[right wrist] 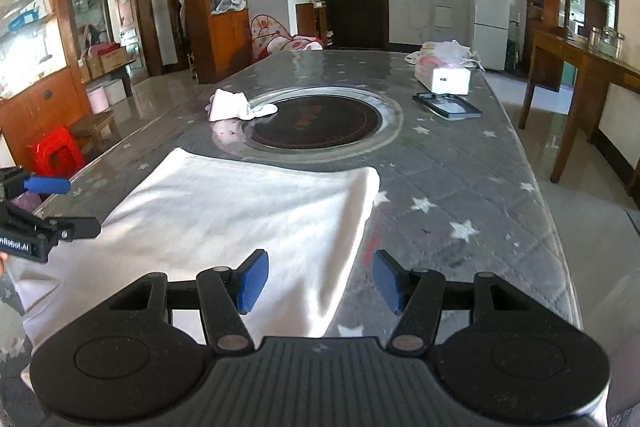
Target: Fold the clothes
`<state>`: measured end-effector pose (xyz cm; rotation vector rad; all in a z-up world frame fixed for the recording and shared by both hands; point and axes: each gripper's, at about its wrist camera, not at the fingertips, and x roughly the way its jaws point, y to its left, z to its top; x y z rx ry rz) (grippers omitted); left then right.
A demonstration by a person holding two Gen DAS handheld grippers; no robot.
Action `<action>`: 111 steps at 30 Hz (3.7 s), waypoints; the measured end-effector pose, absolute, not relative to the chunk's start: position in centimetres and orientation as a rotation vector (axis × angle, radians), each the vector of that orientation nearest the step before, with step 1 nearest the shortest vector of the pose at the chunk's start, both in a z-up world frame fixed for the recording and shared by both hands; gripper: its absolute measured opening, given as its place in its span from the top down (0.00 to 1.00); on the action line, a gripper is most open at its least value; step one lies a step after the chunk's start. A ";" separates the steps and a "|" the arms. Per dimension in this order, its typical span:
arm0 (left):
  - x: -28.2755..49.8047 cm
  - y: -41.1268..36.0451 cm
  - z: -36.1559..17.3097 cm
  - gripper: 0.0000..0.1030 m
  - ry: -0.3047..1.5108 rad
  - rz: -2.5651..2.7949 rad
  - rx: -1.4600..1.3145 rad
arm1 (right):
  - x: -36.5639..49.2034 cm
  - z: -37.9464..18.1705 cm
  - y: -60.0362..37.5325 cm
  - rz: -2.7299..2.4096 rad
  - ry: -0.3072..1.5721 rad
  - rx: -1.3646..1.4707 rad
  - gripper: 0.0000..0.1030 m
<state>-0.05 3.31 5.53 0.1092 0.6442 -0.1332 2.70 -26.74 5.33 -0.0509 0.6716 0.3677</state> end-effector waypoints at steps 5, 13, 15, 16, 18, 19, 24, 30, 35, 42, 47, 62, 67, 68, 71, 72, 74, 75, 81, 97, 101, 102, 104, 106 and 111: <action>2.5 4.4 5.9 0.01 0.666 -0.115 0.083 | 5.1 5.5 -26.2 0.364 0.683 -0.067 0.45; 7.1 4.1 5.4 0.01 0.703 -0.181 0.061 | 9.6 5.3 -24.2 0.412 0.707 -0.068 0.46; 8.2 3.8 5.0 0.01 0.708 -0.199 0.065 | 10.5 5.0 -23.6 0.430 0.714 -0.063 0.46; 8.6 3.7 4.8 0.01 0.709 -0.209 0.061 | 10.9 4.8 -23.3 0.439 0.718 -0.061 0.46; 9.5 3.6 4.5 0.01 0.712 -0.236 0.052 | 11.8 4.2 -22.6 0.457 0.733 -0.062 0.46; 9.9 3.6 4.4 0.01 0.715 -0.252 0.047 | 12.1 3.9 -22.3 0.462 0.741 -0.061 0.46; 11.6 3.2 3.6 0.02 0.731 -0.277 0.071 | 13.6 2.6 -21.8 0.455 0.772 -0.062 0.46; 13.8 4.2 2.1 0.08 0.773 -0.200 0.071 | 15.0 1.5 -22.6 0.412 0.799 -0.057 0.46; 15.3 5.8 1.5 0.06 0.795 -0.101 0.037 | 15.6 1.1 -23.2 0.387 0.799 -0.069 0.47; 12.3 5.7 2.8 0.07 0.777 -0.137 0.028 | 13.7 2.8 -22.9 0.438 0.748 -0.070 0.48; 8.7 5.1 3.9 0.07 0.761 -0.197 0.022 | 11.3 3.1 -22.7 0.474 0.757 -0.061 0.54; -1.6 3.6 3.2 0.07 0.742 -0.255 0.136 | -0.3 2.7 -21.2 0.611 0.769 -0.195 0.54; -3.5 3.0 3.2 0.07 0.720 -0.267 0.177 | -4.2 1.8 -20.9 0.624 0.758 -0.302 0.53; -3.9 2.8 3.5 0.07 0.708 -0.271 0.175 | -5.0 1.7 -20.8 0.624 0.754 -0.323 0.51; -4.8 2.0 4.1 0.06 0.694 -0.308 0.153 | -6.7 1.7 -21.2 0.619 0.739 -0.328 0.50; -5.1 1.5 4.1 0.06 0.695 -0.316 0.155 | -7.0 1.9 -21.5 0.612 0.733 -0.313 0.50; -5.5 0.7 4.1 0.05 0.696 -0.331 0.151 | -7.5 2.5 -22.5 0.596 0.723 -0.265 0.50; -5.7 0.4 4.1 0.04 0.695 -0.339 0.147 | -7.7 2.9 -23.2 0.582 0.719 -0.235 0.50; -6.6 -1.5 4.0 0.04 0.690 -0.382 0.143 | -8.0 3.0 -28.9 0.350 0.728 -0.092 0.50; -7.6 -3.4 3.7 0.01 0.701 -0.417 0.156 | -6.7 -0.2 -44.8 -0.204 0.706 0.244 0.51; -7.6 -3.6 3.5 0.01 0.715 -0.416 0.155 | -6.6 -1.1 -46.5 -0.180 0.704 0.377 0.59; -7.6 -3.7 3.5 0.01 0.715 -0.418 0.155 | -6.7 -1.2 -46.7 -0.167 0.700 0.397 0.63; -7.7 -3.9 3.4 0.00 0.714 -0.421 0.158 | -6.8 -1.3 -46.8 -0.137 0.691 0.430 0.77; -7.8 -4.1 3.4 0.00 0.715 -0.423 0.161 | -6.9 -1.3 -46.8 -0.129 0.686 0.430 0.84; -8.0 -4.5 3.2 0.00 0.717 -0.425 0.177 | -7.4 0.0 -46.4 -0.107 0.652 0.416 0.92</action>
